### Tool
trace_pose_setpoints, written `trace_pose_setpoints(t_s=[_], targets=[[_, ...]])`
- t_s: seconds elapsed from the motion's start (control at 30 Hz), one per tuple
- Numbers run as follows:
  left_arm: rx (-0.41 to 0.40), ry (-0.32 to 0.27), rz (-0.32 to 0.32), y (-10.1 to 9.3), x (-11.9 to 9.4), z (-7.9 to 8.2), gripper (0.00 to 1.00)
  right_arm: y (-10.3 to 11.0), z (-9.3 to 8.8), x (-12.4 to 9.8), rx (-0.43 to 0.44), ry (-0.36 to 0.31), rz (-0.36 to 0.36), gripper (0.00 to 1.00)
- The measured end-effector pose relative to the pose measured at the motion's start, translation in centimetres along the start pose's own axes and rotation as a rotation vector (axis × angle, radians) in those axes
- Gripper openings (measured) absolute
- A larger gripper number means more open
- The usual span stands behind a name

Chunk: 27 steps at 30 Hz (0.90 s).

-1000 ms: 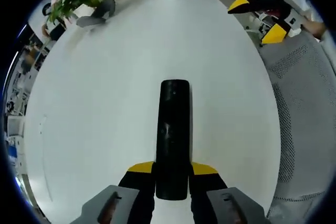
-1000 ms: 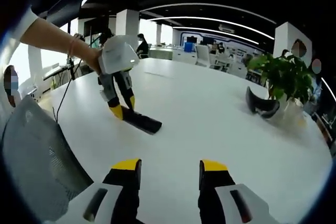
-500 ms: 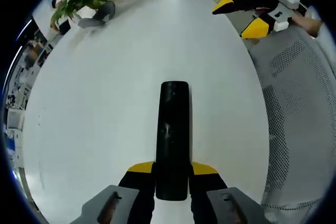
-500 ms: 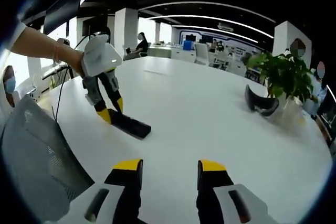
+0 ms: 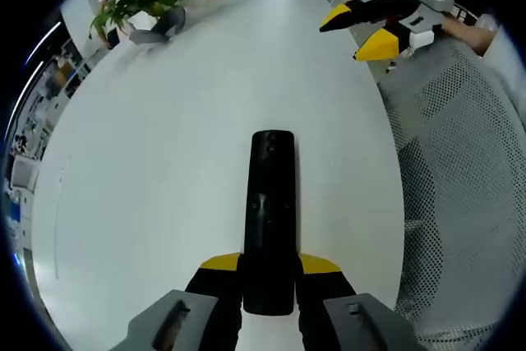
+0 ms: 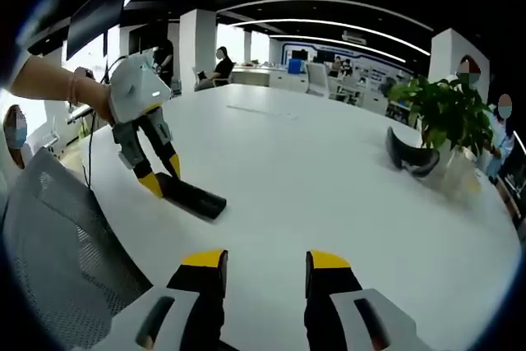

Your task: Press the specified remote control buttons in sequence, fully releasing each button before pressing the next.

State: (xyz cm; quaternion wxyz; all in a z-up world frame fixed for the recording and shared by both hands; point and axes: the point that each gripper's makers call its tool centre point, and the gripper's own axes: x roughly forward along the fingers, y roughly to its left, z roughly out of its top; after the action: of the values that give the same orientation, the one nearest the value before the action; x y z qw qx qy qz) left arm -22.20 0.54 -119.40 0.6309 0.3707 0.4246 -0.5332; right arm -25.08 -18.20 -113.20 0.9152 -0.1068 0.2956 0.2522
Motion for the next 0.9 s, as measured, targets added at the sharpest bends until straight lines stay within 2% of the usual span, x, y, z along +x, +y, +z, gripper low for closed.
trace_pose_setpoints(t_s=[0.43,0.73,0.9], targets=[[-0.009,-0.005,0.007,-2.0,-0.3,-0.6,0.24,0.4,-0.3,0.1,-0.01,0.018,0.022,0.33],[-0.043,-0.012,0.034,-3.2,-0.4,-0.9,0.24,0.9,-0.5,0.3,0.0,0.03,0.048,0.33],[-0.047,-0.048,0.062,-3.3,-0.5,-1.0,0.24,1.7,-0.8,0.5,-0.003,0.046,0.089,0.32]])
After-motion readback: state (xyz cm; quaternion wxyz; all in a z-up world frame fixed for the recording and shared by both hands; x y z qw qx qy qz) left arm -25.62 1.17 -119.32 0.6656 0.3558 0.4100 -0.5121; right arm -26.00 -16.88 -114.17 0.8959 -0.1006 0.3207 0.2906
